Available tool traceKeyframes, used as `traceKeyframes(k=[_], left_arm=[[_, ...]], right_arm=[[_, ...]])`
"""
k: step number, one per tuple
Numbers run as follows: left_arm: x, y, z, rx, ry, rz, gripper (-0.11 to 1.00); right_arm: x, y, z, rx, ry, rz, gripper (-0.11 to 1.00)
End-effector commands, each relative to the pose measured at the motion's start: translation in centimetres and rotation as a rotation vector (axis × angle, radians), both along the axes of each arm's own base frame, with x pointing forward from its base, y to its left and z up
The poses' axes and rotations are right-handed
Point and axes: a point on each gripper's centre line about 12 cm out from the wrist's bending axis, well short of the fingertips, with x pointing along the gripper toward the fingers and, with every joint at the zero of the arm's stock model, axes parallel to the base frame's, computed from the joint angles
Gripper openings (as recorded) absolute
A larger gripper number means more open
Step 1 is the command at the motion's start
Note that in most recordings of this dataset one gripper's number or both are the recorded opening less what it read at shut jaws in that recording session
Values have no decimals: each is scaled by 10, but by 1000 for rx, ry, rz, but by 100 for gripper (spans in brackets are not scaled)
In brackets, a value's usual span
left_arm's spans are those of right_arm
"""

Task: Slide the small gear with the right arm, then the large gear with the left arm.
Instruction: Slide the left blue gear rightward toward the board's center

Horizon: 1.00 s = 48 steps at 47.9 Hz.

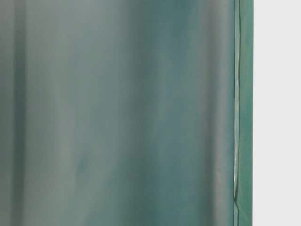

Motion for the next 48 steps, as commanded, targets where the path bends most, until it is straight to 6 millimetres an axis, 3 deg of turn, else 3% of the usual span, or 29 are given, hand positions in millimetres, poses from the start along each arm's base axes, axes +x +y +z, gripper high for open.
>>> traceKeyframes(k=[1, 11, 37, 44, 48], left_arm=[[5, 3, -1, 10, -6, 0, 0], [8, 11, -17, 8, 50, 7, 0], [19, 18, -31, -37, 149, 7, 0], [27, 19, -37, -57, 188, -1, 0], [42, 19, -37, -56, 190, -27, 0]], right_arm=[[2, 0, 5, -5, -17, 4, 51], [2, 0, 4, -5, -15, 4, 51], [1, 0, 7, -9, -26, 1, 51], [1, 0, 7, -10, -27, 1, 51], [1, 0, 8, -10, -29, 1, 51]])
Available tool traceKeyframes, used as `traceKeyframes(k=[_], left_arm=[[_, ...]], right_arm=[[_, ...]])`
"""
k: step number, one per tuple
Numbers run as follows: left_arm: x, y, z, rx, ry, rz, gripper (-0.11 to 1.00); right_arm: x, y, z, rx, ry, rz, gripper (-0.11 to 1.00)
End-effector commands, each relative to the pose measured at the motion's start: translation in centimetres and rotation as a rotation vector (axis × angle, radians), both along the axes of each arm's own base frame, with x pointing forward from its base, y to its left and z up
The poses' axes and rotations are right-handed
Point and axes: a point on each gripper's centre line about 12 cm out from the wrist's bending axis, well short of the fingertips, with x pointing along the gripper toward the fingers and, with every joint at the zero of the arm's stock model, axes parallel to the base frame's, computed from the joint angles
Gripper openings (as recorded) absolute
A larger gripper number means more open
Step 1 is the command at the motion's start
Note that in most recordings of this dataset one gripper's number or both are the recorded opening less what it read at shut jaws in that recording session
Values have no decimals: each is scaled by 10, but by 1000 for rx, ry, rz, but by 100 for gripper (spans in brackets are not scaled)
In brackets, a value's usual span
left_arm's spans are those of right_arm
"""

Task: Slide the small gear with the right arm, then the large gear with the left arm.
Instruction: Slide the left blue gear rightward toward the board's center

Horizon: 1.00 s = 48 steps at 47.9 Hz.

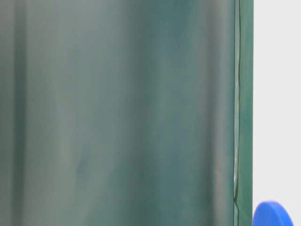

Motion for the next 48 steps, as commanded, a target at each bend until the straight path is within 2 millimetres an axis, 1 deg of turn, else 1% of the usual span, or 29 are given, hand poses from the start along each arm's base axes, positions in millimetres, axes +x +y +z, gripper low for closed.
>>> traceKeyframes(k=[1, 4, 8, 11, 12, 18, 19, 28, 35, 41, 44, 48], left_arm=[[13, -2, -6, -10, 31, -36, 0], [30, -4, -3, -4, 15, -65, 0], [61, -3, 2, 10, -11, -104, 0], [85, -2, 6, 19, -29, -129, 0], [98, -1, 8, 25, -40, -139, 0], [151, 8, 10, 39, -75, -162, 0], [164, 10, 9, 41, -83, -164, 0], [236, 20, 6, 51, -112, -190, 0], [289, 22, 13, 58, -136, -214, 0], [319, 20, 21, 57, -138, -233, 0], [327, 20, 21, 52, -125, -236, 0], [331, 20, 22, 45, -108, -239, 0]], right_arm=[[3, -1, 5, -8, -13, 3, 51], [3, -1, 6, -8, -13, 3, 51], [3, 0, 5, -5, -15, 6, 51], [3, 0, 4, -6, -13, 6, 51], [3, 0, 4, -6, -13, 9, 51], [2, 0, 2, -4, -8, 9, 51], [1, 1, 1, -4, -7, 9, 51], [0, 1, -1, -6, -1, 13, 51], [-2, 2, -3, -18, 1, 20, 51], [-4, 3, -3, -27, -7, 28, 51], [-5, 4, -3, -34, -17, 31, 51], [-8, 5, -3, -39, -28, 30, 51]])
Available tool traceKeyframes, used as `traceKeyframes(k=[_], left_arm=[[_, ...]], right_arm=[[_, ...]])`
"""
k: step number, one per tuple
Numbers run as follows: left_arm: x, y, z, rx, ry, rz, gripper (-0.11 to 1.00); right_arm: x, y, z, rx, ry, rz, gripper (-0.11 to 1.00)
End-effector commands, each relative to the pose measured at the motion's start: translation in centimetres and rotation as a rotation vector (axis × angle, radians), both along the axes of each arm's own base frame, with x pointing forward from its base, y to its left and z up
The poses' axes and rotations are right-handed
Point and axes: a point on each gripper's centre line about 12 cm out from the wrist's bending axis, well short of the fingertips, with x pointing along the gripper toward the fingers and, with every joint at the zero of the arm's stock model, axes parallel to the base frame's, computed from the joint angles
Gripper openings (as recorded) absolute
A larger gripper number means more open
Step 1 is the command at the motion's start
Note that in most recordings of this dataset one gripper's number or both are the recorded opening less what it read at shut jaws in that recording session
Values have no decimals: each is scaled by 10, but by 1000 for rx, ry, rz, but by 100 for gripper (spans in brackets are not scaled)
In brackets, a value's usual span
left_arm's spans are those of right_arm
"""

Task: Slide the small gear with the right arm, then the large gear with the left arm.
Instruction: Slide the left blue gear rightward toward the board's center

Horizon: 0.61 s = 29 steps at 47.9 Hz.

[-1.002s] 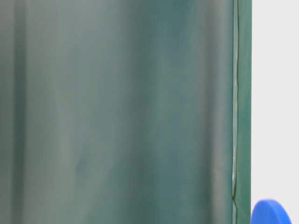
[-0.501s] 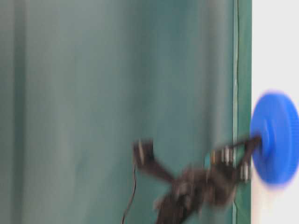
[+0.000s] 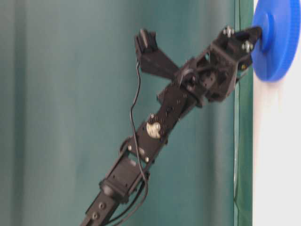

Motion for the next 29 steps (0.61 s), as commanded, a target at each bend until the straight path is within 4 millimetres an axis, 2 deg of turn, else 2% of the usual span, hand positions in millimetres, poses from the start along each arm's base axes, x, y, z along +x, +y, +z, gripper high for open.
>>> traceKeyframes(k=[1, 13, 29], left_arm=[[8, -4, 12, -1, -7, -8, 0], [2, -5, 8, -6, 10, -7, 0], [1, -6, 6, -7, 19, -9, 0]], right_arm=[[0, 1, 5, -11, -27, 8, 51], [-6, 2, 7, -23, -60, 4, 51], [-5, 2, 8, -21, -62, 6, 51]])
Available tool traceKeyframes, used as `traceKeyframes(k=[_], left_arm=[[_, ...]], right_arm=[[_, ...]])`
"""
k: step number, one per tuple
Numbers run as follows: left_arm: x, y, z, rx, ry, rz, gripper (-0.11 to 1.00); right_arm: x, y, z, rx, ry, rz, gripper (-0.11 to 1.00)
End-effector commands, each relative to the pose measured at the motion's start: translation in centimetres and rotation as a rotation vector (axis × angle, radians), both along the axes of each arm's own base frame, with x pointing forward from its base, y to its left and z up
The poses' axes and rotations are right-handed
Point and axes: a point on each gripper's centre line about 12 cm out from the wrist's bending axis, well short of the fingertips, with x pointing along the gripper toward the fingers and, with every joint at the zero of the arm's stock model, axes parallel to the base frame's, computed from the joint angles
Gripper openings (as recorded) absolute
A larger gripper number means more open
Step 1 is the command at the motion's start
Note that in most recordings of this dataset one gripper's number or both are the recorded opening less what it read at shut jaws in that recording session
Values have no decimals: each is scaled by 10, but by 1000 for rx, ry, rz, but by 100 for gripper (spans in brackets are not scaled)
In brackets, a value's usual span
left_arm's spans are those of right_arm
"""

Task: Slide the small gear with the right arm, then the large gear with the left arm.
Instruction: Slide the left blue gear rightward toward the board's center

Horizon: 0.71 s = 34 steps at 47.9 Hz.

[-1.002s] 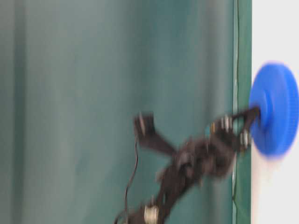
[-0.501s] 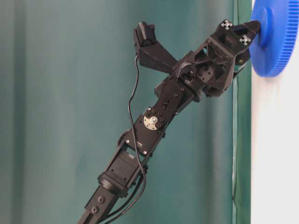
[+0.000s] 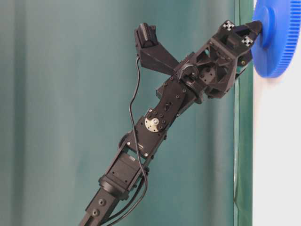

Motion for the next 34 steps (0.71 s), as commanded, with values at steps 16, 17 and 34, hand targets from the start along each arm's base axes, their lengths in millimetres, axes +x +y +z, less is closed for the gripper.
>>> traceKeyframes(k=[16, 17, 34], left_arm=[[-20, -7, 5, -11, 34, -2, 0], [-25, -8, 5, -14, 43, 0, 0], [-130, -9, -14, -59, 194, 58, 0]], right_arm=[[4, 0, 6, -3, -14, 6, 51], [4, 0, 7, -3, -15, 6, 51], [5, -1, 8, -1, -19, 5, 51]])
